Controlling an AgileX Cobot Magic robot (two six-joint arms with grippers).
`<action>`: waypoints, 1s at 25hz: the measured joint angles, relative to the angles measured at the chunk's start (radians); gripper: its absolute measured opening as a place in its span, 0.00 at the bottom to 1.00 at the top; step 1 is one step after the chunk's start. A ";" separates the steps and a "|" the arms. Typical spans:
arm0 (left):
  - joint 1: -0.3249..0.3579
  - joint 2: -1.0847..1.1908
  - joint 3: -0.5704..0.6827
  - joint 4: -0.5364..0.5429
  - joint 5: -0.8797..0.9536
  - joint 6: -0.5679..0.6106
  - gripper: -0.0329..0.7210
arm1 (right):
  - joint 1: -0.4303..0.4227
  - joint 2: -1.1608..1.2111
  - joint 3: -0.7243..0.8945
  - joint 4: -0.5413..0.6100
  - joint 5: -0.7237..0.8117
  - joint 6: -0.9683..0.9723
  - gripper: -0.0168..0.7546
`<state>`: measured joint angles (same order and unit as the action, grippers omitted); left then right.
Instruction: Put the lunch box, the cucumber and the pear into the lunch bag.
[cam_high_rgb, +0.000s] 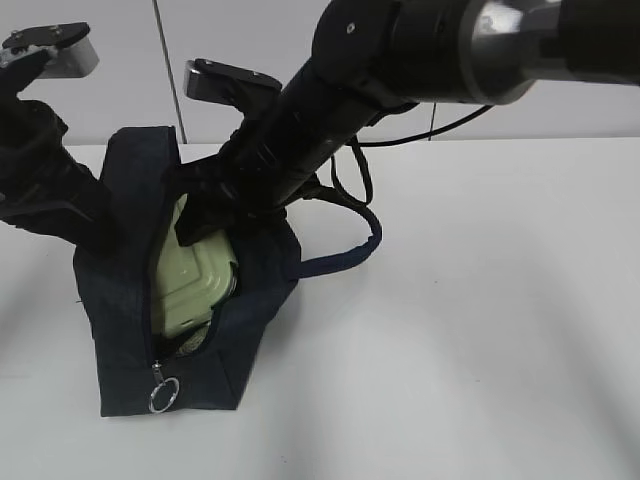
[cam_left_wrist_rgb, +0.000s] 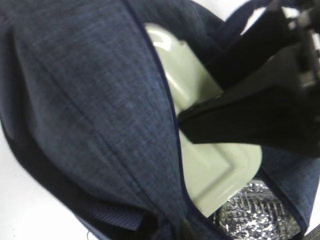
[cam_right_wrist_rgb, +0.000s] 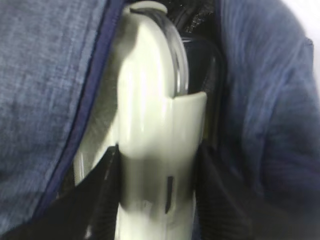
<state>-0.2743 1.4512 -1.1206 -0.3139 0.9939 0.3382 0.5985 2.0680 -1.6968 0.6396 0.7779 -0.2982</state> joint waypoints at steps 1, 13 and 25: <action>0.000 0.000 0.000 0.000 0.001 0.000 0.07 | 0.001 0.011 -0.007 0.013 0.004 0.005 0.41; 0.000 0.000 0.000 0.001 0.015 0.000 0.07 | 0.005 0.006 -0.077 0.065 0.123 -0.090 0.69; 0.000 0.000 0.000 0.001 0.016 0.000 0.07 | -0.018 -0.103 -0.126 -0.222 0.159 0.045 0.70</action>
<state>-0.2743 1.4512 -1.1206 -0.3128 1.0102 0.3382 0.5802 1.9650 -1.8223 0.4177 0.9368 -0.2532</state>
